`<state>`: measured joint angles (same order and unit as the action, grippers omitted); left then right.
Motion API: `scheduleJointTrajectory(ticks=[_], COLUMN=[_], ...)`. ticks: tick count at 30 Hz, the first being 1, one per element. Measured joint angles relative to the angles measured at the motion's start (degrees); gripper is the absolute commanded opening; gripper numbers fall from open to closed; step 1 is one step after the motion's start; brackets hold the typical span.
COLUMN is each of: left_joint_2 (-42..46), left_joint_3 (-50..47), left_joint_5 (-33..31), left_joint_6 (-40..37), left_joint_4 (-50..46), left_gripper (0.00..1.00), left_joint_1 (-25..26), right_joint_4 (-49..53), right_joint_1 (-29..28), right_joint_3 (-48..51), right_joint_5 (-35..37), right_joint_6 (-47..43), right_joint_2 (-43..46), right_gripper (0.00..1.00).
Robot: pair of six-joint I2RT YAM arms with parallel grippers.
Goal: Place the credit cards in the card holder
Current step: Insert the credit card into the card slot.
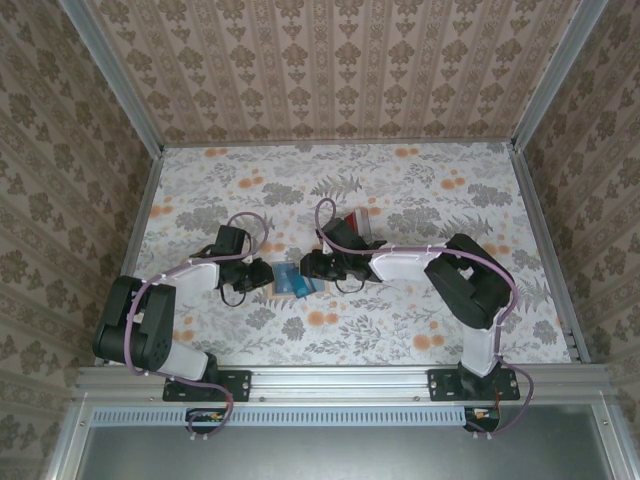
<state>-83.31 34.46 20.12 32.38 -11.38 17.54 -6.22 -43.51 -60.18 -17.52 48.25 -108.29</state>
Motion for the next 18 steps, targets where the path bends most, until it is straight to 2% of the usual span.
scheduleJointTrajectory(ticks=[8, 18], left_joint_2=[0.1, 0.1], left_joint_3=[-0.2, -0.3], left_joint_5=[0.0, 0.1], left_joint_6=[0.0, 0.0], left_joint_4=[0.3, 0.5], left_gripper=[0.23, 0.23], left_joint_1=[0.0, 0.0], right_joint_4=[1.5, 17.1], right_joint_1=[0.1, -1.2], right_joint_3=[-0.1, -8.1], right_joint_5=[-0.6, 3.9], right_joint_6=[0.1, -5.0], right_joint_2=[-0.9, -0.9], right_gripper=[0.38, 0.42])
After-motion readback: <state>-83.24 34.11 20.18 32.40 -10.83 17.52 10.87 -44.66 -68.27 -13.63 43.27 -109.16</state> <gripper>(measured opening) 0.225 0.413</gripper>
